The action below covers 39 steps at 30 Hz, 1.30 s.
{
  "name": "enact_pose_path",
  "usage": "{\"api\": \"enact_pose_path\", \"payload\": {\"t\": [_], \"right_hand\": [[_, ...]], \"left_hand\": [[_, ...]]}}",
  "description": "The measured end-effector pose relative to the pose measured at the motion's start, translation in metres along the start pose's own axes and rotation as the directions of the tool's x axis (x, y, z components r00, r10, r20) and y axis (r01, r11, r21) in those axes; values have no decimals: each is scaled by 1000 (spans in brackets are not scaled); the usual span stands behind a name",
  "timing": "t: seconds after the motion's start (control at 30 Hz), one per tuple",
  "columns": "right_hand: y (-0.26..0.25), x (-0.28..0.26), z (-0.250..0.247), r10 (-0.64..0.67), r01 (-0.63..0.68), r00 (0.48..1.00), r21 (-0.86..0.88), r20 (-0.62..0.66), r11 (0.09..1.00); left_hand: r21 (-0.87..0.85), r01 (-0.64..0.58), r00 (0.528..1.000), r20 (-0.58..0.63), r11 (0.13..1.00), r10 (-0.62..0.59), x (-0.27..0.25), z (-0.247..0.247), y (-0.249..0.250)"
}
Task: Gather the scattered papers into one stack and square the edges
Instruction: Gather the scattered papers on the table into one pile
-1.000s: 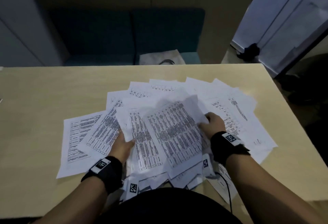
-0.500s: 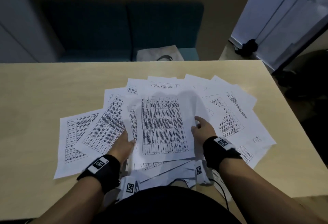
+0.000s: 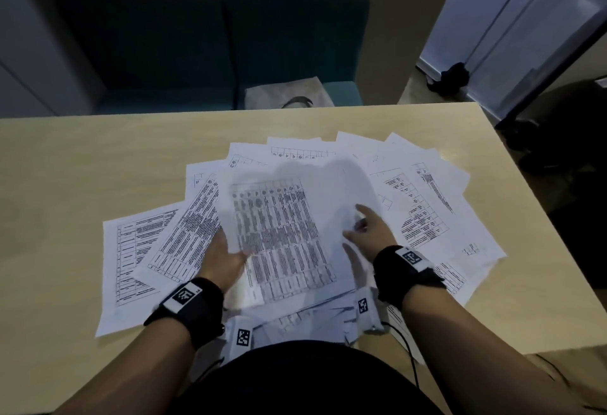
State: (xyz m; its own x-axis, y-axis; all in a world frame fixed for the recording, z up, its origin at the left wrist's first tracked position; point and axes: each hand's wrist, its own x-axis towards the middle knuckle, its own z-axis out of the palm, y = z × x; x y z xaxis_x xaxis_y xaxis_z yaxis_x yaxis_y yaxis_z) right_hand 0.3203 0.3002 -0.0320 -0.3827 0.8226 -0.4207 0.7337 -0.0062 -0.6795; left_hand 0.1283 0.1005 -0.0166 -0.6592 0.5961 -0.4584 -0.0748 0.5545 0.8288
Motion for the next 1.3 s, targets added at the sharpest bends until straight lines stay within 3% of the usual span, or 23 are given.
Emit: {"api": "enact_pose_path", "payload": {"t": [0.07,0.13,0.2,0.33,0.43,0.47,0.53,0.63,0.7,0.83,0.9,1.0,1.07,1.13,1.17,1.3], "right_hand": [[4,9,-20,130,-151,963,-72,-235,986],[8,13,-39,257,-320,907,-150,-335,935],[10,13,-49,332,-377,893,-103,-304,920],[5,15,-38,333,-291,934,263,-133,920],[0,13,-15,344,-257,939,639,-13,725],[3,13,-10,337,-258,941,647,2,717],[5,12,-7,304,-243,952,512,-37,824],[-5,5,-23,225,-175,937,200,-266,964],[-18,-4,-43,152,-129,902,84,-404,988],[-40,-23,-82,-3,-45,834,-74,-551,996],[-59,-35,-104,-139,49,754,-157,-642,986],[-87,-54,-129,-298,235,566,-195,-769,952],[-105,-62,-138,-292,314,520,-139,-803,939],[-119,-63,-135,-274,409,543,-35,-794,912],[-121,-59,-125,-258,428,585,23,-769,903],[-112,-45,-48,-164,243,866,113,-472,963]], "left_hand": [[-101,20,994,-101,995,-30,5,-14,-3],[-136,63,983,-165,989,-85,11,-34,-11],[-114,137,969,-189,984,-157,15,-55,-19],[-90,189,970,-141,978,-200,16,-71,-27],[-82,186,974,-119,979,-195,10,-71,-24],[-83,177,976,-113,981,-186,9,-69,-23],[-87,155,980,-112,984,-164,5,-66,-20],[-111,145,982,-103,983,-156,4,-67,-21],[-117,135,984,-99,984,-146,5,-68,-22],[-97,132,986,-85,986,-141,4,-68,-21],[-94,153,985,-68,984,-160,7,-70,-23],[-74,161,986,-37,984,-164,13,-72,-26],[-59,148,988,-24,987,-150,13,-72,-25],[-66,145,989,-7,987,-146,13,-73,-25],[-65,135,991,0,989,-135,13,-74,-26],[-81,105,995,13,991,-104,14,-77,-27]]}}
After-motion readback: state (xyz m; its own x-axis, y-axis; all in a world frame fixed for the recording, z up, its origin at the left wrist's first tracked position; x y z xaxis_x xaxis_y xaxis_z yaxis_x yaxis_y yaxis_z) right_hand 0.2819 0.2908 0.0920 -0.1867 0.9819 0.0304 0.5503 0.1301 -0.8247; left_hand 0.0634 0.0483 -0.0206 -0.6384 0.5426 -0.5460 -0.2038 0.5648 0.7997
